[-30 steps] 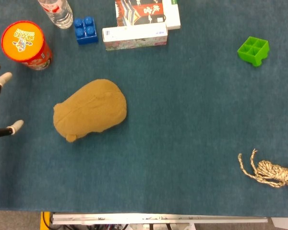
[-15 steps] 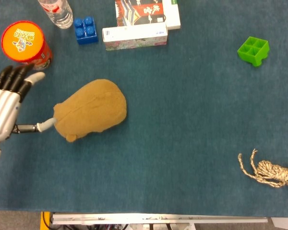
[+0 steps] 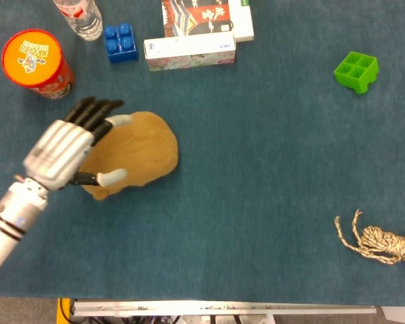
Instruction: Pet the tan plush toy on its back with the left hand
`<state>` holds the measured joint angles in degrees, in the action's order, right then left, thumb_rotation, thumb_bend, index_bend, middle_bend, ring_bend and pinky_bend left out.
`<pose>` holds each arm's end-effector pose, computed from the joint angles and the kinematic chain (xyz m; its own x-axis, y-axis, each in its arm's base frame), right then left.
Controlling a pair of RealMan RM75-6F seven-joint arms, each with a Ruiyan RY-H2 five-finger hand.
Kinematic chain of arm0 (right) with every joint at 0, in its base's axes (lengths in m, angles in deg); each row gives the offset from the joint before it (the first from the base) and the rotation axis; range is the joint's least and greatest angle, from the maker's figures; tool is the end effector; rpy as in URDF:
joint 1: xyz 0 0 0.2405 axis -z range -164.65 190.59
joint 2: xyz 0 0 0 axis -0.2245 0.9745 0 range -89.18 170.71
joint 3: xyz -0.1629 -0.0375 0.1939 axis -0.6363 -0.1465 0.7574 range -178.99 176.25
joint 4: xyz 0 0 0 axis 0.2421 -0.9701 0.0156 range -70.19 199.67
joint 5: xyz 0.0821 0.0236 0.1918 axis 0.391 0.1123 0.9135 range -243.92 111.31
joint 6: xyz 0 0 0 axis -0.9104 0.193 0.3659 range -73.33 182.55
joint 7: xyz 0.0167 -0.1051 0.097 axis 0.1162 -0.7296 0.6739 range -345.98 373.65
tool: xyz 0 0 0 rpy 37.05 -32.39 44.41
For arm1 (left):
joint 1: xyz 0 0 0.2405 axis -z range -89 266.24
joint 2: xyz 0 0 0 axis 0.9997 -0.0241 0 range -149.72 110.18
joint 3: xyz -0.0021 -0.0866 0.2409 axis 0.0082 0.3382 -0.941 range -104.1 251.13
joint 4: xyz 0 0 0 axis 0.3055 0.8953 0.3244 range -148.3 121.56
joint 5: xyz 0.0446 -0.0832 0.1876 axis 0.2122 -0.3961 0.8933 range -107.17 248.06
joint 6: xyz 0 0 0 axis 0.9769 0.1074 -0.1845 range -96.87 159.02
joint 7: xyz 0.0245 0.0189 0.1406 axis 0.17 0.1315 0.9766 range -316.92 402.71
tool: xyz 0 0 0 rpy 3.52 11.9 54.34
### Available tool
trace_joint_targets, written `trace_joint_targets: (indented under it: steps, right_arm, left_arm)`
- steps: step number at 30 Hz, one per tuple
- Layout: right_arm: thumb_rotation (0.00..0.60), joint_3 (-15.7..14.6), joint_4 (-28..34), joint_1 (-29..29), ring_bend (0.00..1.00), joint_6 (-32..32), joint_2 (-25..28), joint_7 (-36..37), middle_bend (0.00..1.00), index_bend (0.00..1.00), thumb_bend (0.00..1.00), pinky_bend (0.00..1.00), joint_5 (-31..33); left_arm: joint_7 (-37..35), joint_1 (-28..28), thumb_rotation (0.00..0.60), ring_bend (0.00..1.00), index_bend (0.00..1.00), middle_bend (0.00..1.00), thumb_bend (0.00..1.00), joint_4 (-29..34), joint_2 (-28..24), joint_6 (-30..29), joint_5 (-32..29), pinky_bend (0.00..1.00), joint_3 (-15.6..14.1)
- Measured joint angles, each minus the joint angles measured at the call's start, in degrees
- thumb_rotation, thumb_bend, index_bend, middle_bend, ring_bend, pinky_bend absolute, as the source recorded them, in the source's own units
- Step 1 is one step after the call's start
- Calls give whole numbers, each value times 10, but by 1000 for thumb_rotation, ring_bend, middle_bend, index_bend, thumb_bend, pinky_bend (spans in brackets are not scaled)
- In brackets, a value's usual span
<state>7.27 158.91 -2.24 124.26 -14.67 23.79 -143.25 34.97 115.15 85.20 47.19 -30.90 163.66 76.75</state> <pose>-0.2990 -0.2567 0.1955 0.3059 -0.0781 0.9489 -0.9519 -0.0069 0.3063 -0.2005 0.2590 0.0770 0.2969 0.3254 0.8978 0.8844 -0.4483 -0.1299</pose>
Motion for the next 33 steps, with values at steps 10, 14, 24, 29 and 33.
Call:
trace_joint_targets:
  steps: [10,14,24,29,33]
  right_arm:
    - [600,-3,5,2,0,-7,6,8,37,2,0,0,5]
    - [600,-3,11,0,0,-11,12,5,37,2,0,0,6]
    - [600,0,22,-2,0,-13,16,-8,37,2,0,0,20]
    - [600,-1,17,-2,0,-20,13,-7,37,2,0,0,28]
    - [600,-2,12,-2,0,-26,10,-4,37,2,0,0,32]
  left_arm:
    - [-38,68,0,54,189,82,0,-55,53,57,8,0,6]
    - [-36,85,0,52,199,82,0,-85,69,69,8,0,7]
    - [-18,123,0,51,199,82,0,-156,109,83,19,0,0]
    - [-9,138,0,49,198,82,0,-182,134,85,25,0,-8]
    - [-7,151,0,48,198,82,0,-201,152,97,23,0,-15]
